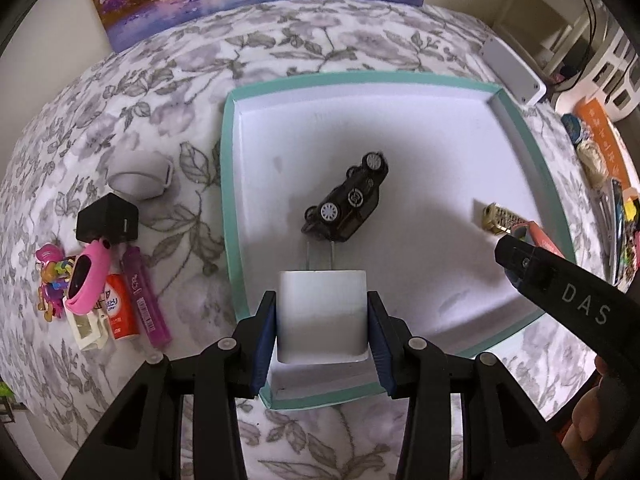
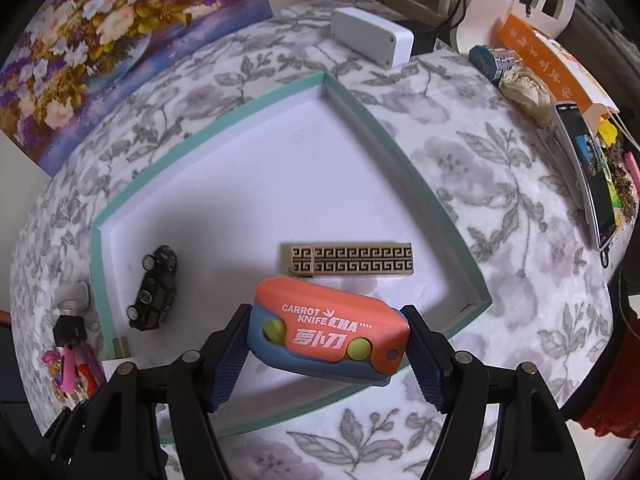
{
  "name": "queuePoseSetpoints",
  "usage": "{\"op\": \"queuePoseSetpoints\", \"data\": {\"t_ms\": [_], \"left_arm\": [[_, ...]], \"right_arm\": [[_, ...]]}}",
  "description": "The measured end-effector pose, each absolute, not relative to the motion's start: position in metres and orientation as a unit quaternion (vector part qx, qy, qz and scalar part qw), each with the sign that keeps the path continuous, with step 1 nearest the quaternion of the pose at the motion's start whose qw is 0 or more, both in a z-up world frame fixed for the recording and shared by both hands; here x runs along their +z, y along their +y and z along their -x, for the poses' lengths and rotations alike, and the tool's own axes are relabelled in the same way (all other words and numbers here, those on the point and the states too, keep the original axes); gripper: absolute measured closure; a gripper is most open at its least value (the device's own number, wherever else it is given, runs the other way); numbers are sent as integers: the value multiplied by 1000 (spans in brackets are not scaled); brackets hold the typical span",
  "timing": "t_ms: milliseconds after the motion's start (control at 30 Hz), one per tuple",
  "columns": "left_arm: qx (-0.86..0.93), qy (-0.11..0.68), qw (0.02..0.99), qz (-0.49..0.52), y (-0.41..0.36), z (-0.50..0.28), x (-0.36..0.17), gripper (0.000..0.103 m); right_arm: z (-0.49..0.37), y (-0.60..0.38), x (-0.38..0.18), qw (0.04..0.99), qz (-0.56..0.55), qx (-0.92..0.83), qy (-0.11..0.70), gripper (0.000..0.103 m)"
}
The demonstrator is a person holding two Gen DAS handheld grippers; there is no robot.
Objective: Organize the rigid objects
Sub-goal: 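Carry the white charger and the knife toy over the white tray with both tools, then lower the charger and knife toy into the tray and open both tools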
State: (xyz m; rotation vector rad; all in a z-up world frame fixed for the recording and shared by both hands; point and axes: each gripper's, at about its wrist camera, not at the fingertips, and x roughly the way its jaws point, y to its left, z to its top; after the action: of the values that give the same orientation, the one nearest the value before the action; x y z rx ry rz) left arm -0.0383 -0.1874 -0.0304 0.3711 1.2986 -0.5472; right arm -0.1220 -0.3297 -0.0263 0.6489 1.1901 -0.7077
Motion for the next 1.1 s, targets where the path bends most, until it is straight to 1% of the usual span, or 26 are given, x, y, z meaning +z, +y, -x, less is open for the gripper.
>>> {"op": "queuePoseSetpoints", "data": {"t_ms": [233,500,567,600,633,700,800,900,1000,1033,1100], "left_arm": [[-242,600,739,-187,-192,40,-44,58],[-250,591,742,-192,-194,43,-41,58],[-251,591,743,-190,-194,42,-39,56],[-251,591,743,-188,-194,40,-38,52],[-251,591,743,-186,-193,40,-38,49],[-255,590,744,-182,-193,39,-35,47],[-256,587,747,-178,-191,35,-29,45],[-256,583,752,-170,-185,30,-24,39],[-248,584,757,-157,-177,21,-21,37],[-243,585,759,-152,-174,20,-20,32],[-230,589,763,-137,-166,17,-18,29]], "right_arm": [[118,-327,-40,707,-290,-320,560,28],[116,-325,-42,705,-289,-316,566,27],[116,-323,-41,706,-287,-316,565,27],[116,-322,-40,707,-284,-317,564,26],[114,-320,-38,709,-283,-317,563,22],[115,-320,-34,714,-284,-319,555,16],[117,-319,-27,720,-286,-322,544,16],[119,-321,-24,724,-290,-325,536,16],[122,-324,-21,725,-294,-329,528,16],[121,-326,-20,725,-296,-330,526,16],[123,-329,-18,725,-299,-333,523,16]]}}
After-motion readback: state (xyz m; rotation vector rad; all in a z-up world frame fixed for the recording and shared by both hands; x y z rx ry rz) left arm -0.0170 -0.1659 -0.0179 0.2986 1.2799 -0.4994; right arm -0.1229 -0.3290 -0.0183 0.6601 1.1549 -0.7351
